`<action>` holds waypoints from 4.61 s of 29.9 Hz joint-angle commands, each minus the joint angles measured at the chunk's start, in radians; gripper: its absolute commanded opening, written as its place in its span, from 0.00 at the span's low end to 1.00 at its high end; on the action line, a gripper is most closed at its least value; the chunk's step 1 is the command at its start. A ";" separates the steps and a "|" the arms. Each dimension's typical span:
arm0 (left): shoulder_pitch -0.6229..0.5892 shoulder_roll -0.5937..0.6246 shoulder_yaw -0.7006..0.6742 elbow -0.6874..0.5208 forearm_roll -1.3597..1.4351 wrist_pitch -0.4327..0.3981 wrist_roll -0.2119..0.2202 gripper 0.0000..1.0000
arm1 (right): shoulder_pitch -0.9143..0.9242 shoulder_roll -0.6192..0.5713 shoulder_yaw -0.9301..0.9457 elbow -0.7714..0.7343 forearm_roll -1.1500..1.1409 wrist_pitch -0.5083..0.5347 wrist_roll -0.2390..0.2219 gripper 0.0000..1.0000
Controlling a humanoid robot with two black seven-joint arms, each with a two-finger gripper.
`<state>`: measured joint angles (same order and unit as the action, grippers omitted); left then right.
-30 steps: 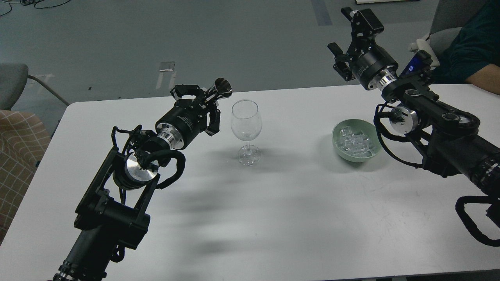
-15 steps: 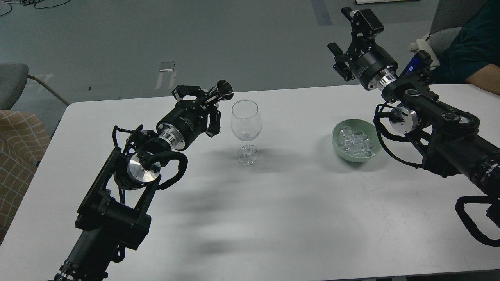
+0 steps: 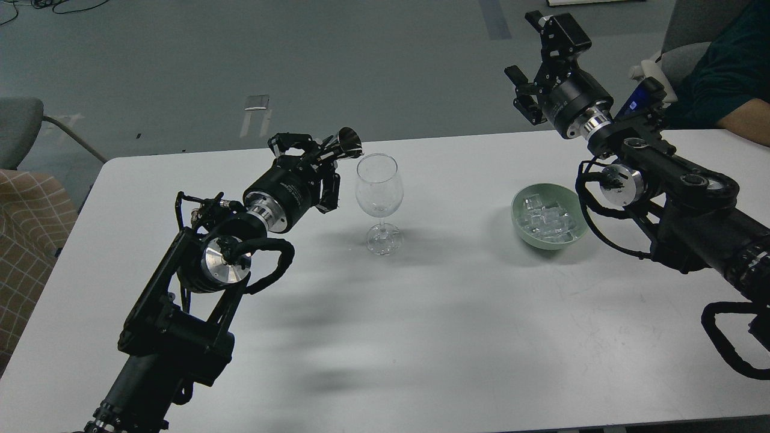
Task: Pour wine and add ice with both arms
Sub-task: 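Rotate the jigger back upright beside the glass with the left gripper, then carry the jigger back and lower it onto the table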
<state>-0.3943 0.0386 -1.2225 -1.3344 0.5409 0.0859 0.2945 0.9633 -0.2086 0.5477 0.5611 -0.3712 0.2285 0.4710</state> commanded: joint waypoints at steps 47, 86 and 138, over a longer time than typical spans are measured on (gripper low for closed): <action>0.006 0.017 0.028 -0.049 0.321 0.005 -0.002 0.00 | -0.001 0.008 0.001 0.000 0.000 -0.008 0.000 1.00; -0.005 0.015 0.074 -0.109 0.574 0.009 0.005 0.00 | -0.003 0.009 0.000 0.000 0.000 -0.008 0.000 1.00; 0.284 0.017 -0.463 0.059 -0.417 -0.312 0.072 0.04 | -0.006 0.026 0.000 0.000 -0.002 -0.008 0.000 1.00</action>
<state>-0.1098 0.0618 -1.6648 -1.3472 0.1231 -0.1312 0.3666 0.9572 -0.1836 0.5476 0.5615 -0.3725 0.2218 0.4709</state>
